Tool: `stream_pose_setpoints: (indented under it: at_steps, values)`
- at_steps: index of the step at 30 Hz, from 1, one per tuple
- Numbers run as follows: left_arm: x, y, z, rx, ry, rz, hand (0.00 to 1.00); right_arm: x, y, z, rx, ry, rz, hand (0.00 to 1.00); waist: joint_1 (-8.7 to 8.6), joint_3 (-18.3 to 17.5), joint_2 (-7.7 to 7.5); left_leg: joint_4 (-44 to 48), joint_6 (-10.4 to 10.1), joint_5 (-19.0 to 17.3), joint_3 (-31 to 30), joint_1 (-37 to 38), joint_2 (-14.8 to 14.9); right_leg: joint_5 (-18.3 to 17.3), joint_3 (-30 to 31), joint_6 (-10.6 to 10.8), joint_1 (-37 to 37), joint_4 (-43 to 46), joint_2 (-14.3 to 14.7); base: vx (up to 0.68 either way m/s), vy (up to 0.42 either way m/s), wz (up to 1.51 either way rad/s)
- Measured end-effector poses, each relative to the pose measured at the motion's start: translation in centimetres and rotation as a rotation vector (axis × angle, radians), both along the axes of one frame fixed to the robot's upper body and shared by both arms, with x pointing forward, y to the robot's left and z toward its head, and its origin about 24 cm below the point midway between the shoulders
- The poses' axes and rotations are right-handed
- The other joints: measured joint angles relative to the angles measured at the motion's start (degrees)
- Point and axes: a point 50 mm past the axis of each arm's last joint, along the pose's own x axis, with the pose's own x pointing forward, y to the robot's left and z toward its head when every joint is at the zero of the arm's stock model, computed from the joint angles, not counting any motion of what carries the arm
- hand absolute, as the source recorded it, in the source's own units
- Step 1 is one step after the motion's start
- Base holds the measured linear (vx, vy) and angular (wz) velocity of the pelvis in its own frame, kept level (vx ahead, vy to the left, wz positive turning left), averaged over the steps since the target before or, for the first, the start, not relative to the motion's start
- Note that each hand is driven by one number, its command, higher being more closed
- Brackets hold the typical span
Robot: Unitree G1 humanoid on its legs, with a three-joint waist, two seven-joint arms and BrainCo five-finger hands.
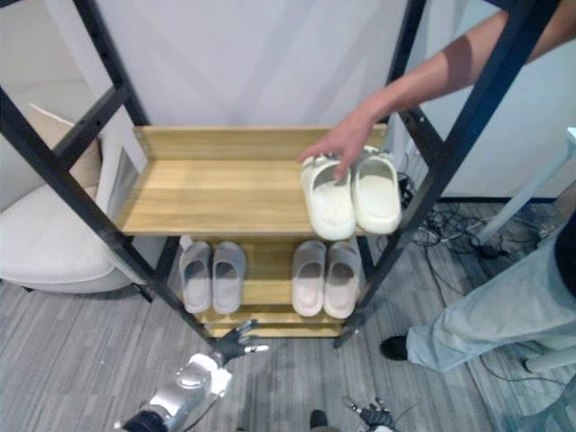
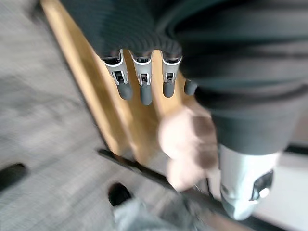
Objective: Organize the slippers on the shoe rack
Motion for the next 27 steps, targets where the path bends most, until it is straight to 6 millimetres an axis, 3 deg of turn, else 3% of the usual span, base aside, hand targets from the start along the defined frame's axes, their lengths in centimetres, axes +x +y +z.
stream_pose_setpoints:
  at_steps: [4,11,27]
  values:
    - [-2.8,3.1,-2.4,0.126,0.144,0.132,0.00,-0.2,0.2,-0.1,0.000,0.009,-0.020,0.00,0.14,-0.14,-0.26,0.18,-0.03,-0.02,0.49,0.13,0.02,0.02,0.48,-0.01,0.01,-0.03,0.01,-0.03,-0.010,-0.05]
    - [-5.8,5.6,-3.7,0.225,0.245,0.245,0.00,-0.5,0.1,-0.3,0.000,0.028,-0.062,0.00,1.04,-0.18,-0.35,0.61,-0.76,-0.52,1.65,0.38,0.47,0.53,1.77,-0.31,0.03,-0.55,0.43,-0.03,-0.019,-0.10]
    - [-6.7,5.8,-4.1,0.258,0.278,0.289,0.00,-0.1,0.3,-0.4,0.005,0.039,-0.059,0.00,1.46,-0.07,0.04,0.79,-1.31,-0.91,1.75,0.46,1.13,0.87,2.29,-0.51,0.16,-1.44,1.27,0.00,-0.016,-0.03]
